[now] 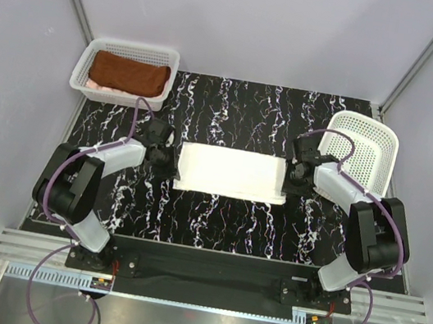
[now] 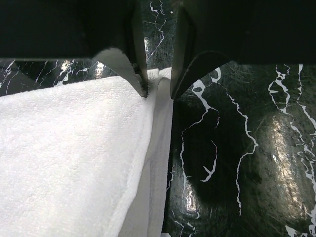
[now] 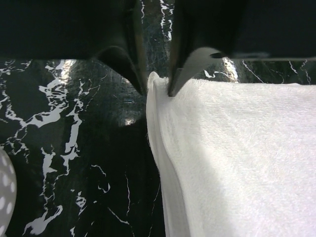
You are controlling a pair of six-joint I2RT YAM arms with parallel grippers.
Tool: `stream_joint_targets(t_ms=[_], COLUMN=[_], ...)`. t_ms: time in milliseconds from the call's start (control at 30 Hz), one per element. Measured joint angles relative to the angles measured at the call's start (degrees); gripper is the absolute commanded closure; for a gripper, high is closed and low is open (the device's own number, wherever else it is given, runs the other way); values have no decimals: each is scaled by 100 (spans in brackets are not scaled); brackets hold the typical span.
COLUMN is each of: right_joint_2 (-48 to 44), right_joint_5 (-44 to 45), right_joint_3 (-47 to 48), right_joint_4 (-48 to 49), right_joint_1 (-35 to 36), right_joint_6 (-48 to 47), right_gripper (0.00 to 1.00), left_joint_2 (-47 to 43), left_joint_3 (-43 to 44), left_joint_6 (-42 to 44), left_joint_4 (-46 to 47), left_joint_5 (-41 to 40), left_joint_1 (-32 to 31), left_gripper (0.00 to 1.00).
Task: Fold and stack the towels
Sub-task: Fold the towel, then neatly place the folded towel into the bin
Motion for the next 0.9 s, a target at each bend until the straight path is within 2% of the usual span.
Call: stream_joint_targets(t_ms=[33,167,333,533,667,700,733,900], right_joint_2=[-11,-20,-20,-20,-76,-94,-105,-87], right_joint_5=[24,46,42,42,11,-28,-87,-262], right_joint_3=[15,70,131,361,481,483,483,328], right_joint_4=[2,-4,-28,-264,-354,-348,-339,-98], right_joint_1=[0,2,2,2,2,2,0,2], right_joint_6=[-13,-72,-136,-155,-146,-136,-118,-39], right_gripper=[79,85,100,99,89,86,85,84], left_joint_2=[0,0,0,-31,-177,-205,-205,-90], left_joint_3=[4,107,352,697,546,426,304,-46], left_joint_6=[2,24,85,153,149,146,146,103], left_joint_4=[-2,-118,-361,-741,-721,-640,-608,-575], left_joint_5=[-2,0,7,17,20,17,17,-20], left_joint_1=[-7,-68,-125,-199,-302,-323,-341,-350], left_gripper=[80,92,98,94,91,89,82,69])
